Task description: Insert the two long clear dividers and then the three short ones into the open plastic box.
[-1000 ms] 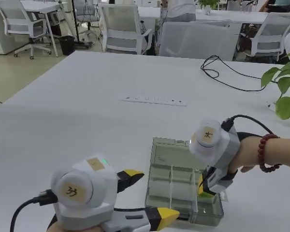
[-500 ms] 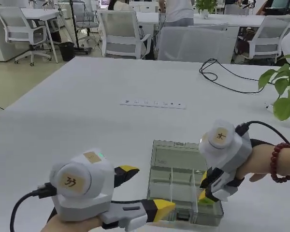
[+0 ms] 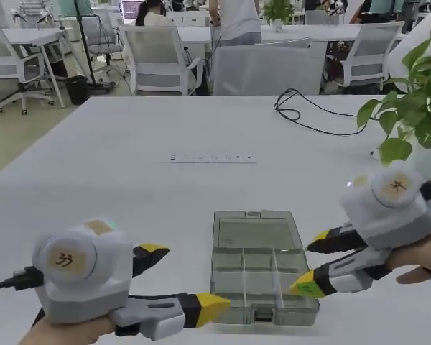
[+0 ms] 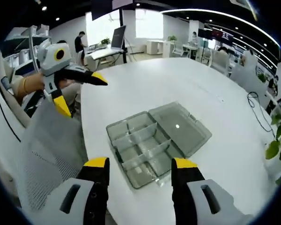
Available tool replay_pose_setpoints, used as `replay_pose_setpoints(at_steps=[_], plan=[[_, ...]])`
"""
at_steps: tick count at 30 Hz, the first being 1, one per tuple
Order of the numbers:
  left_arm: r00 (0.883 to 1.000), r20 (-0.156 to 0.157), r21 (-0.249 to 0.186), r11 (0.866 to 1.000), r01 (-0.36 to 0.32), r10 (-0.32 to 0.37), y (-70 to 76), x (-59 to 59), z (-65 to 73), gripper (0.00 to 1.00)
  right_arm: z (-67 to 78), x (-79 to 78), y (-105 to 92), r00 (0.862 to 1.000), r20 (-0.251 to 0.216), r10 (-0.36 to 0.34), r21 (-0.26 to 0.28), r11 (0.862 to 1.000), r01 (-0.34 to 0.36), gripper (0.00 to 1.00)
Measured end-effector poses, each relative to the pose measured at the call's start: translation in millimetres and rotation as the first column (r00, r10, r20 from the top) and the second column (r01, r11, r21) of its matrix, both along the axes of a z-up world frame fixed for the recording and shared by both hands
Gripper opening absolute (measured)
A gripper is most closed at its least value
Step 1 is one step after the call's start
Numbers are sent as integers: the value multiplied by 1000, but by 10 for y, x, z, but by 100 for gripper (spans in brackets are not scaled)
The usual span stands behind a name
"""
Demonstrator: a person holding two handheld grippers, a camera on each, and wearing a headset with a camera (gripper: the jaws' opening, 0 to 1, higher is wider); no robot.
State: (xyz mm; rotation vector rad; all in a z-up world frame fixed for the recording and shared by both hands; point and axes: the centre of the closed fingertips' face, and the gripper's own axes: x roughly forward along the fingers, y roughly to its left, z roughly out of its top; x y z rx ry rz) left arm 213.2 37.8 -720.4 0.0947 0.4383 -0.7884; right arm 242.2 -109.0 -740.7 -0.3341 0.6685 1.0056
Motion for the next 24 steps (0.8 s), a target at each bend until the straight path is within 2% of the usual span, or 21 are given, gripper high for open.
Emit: replay_pose_setpoints(at_steps=[3, 4, 7, 11, 16, 20, 24], plan=[[1000, -1, -3, 1000, -19, 19, 84, -19, 25, 80, 100, -98, -84, 998, 5, -66, 66, 996, 66, 61], [1000, -3, -2, 1000, -23, 23, 104, -26, 28, 81, 119, -80, -149, 995, 11, -99, 93, 991, 97, 62], [999, -10, 2, 999, -37, 38, 167, -48, 42, 84, 148, -138, -273, 988, 28, -149, 116, 983, 145, 66], [998, -6, -2, 998, -58, 58, 241, -57, 77, 88, 229, -234, -353, 978, 30, -207, 187, 962, 198, 71], [996, -9, -11, 996, -88, 88, 316, -66, 89, 93, 237, -335, -403, 973, 44, -228, 208, 954, 214, 80], [995, -7, 0, 995, -102, 102, 354, -74, 78, 97, 211, -380, -441, 967, 45, -250, 221, 947, 235, 87], [994, -6, -10, 994, -108, 108, 349, -94, 85, 100, 240, -388, -482, 959, 61, -276, 255, 934, 252, 94]])
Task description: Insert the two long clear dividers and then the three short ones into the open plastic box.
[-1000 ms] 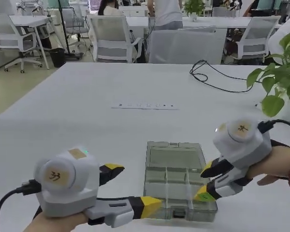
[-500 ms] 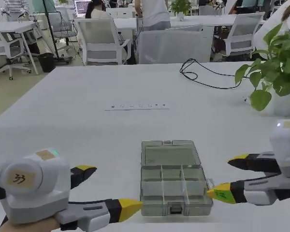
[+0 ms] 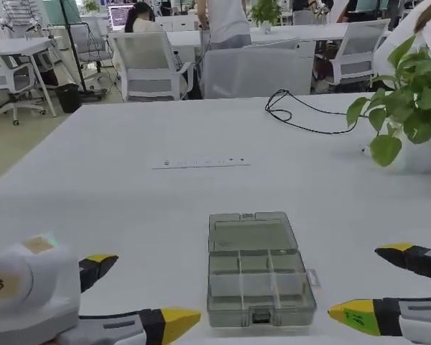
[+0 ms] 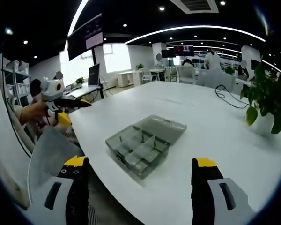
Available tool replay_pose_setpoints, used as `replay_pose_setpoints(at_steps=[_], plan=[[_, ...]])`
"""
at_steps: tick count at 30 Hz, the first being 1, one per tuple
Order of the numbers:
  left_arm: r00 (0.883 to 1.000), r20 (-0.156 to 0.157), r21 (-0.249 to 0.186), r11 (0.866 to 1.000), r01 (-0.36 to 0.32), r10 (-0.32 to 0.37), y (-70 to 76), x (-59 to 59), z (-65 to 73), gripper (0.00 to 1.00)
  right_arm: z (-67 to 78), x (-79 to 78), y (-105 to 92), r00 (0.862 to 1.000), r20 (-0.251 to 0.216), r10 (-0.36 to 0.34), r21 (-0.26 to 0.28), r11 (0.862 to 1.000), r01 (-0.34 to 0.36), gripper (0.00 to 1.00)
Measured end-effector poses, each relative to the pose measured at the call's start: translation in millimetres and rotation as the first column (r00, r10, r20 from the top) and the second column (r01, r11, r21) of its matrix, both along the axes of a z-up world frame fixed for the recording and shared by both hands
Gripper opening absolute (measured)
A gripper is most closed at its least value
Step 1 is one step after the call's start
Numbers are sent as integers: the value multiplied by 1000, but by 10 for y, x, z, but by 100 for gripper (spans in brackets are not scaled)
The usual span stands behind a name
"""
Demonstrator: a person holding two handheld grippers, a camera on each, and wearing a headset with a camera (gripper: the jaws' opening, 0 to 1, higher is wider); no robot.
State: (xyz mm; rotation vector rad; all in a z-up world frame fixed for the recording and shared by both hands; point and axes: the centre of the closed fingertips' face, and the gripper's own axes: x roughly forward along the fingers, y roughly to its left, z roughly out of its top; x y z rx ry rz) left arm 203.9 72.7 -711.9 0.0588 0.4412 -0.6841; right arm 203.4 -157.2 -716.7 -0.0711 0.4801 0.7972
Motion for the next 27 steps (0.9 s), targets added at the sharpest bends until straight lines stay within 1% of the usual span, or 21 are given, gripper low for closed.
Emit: replay_pose_setpoints(at_steps=[2, 4, 6, 9, 11, 13, 15, 18, 23, 26, 27], plan=[[1000, 1, 1, 1000, -3, 3, -8, -8, -2, 100, 8, -3, -20, 1000, 12, -11, 9, 1000, 10, 97], [1000, 1, 14, 1000, -10, 10, 8, -4, -19, 100, 21, -9, -39, 1000, 20, -17, 19, 1000, 17, 98], [1000, 1, 13, 1000, -13, 13, -8, -12, -18, 100, 23, -19, -58, 1000, 21, -22, 26, 999, 22, 100], [1000, 0, 2, 1000, -18, 18, -24, -16, -17, 100, -6, -26, -98, 999, 31, -27, 6, 1000, 27, 100], [1000, -1, 6, 1000, -19, 19, -34, -20, -26, 100, -15, -25, -116, 999, 35, -29, 3, 1000, 29, 100], [1000, 1, 12, 1000, -19, 19, -37, -22, -32, 100, -32, -29, -136, 999, 24, -34, 7, 999, 34, 100], [1000, 4, 20, 1000, -17, 17, -40, -24, -34, 99, -47, -27, -157, 999, 28, -39, -1, 999, 39, 100], [1000, 7, 27, 1000, -16, 16, -42, -23, -33, 98, -58, -27, -171, 999, 27, -44, 3, 999, 44, 100], [1000, 1, 34, 999, -18, 18, -22, -19, -52, 98, -90, -32, -168, 999, 23, -43, 1, 999, 42, 100], [1000, -2, 35, 999, -18, 18, -17, -20, -59, 97, -133, -54, -145, 1000, 23, -18, -30, 999, 19, 100], [1000, 1, 33, 999, -18, 18, -22, -19, -55, 97, -138, -55, -142, 1000, 22, -17, -33, 999, 17, 100]])
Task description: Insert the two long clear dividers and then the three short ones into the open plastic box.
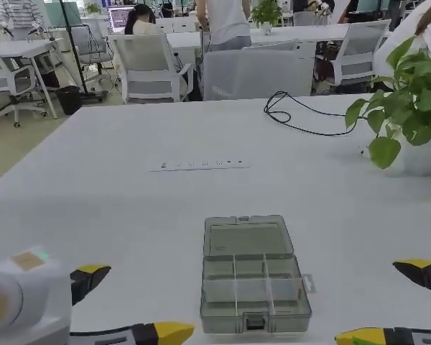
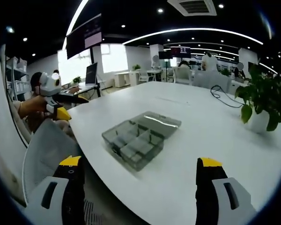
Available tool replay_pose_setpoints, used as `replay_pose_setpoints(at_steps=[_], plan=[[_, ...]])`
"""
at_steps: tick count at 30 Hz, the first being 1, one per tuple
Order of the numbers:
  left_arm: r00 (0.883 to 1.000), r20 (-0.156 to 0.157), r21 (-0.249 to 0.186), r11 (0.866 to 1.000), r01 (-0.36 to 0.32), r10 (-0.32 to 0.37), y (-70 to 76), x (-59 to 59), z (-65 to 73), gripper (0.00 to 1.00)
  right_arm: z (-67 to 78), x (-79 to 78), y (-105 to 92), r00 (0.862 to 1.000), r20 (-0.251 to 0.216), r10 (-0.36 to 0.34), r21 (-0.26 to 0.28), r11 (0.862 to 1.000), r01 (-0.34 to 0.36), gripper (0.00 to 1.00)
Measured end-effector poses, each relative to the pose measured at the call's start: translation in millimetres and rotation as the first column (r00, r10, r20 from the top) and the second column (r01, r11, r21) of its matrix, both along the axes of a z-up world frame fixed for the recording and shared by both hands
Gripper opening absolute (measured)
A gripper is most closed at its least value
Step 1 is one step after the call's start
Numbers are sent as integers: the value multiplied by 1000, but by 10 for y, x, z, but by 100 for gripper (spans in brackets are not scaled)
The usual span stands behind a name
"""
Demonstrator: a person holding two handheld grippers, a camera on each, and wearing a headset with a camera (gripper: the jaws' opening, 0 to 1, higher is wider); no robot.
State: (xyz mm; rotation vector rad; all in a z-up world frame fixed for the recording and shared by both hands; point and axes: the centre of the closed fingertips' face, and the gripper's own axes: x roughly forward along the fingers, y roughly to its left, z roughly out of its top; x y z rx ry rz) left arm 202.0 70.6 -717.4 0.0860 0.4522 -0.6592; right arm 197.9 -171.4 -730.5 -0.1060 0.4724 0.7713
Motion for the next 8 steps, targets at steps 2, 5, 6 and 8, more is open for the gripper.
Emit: replay_pose_setpoints(at_steps=[2, 5, 6, 8], plan=[[1000, -5, 1, 1000, 2, -2, -3, -4, -7, 97, -6, -5, 15, 1000, -1, 7, -3, 1000, -7, 100], [1000, -4, 11, 1000, 4, -4, 5, 2, -21, 97, -5, -1, 28, 1000, -3, 9, -2, 1000, -9, 100], [1000, -3, 10, 1000, 4, -4, 7, 5, -22, 97, -5, 2, 30, 1000, -3, 8, -2, 1000, -8, 100], [1000, -5, 5, 1000, 3, -3, 7, 10, -23, 96, -12, 14, 22, 1000, -5, 8, -1, 1000, -8, 100]])
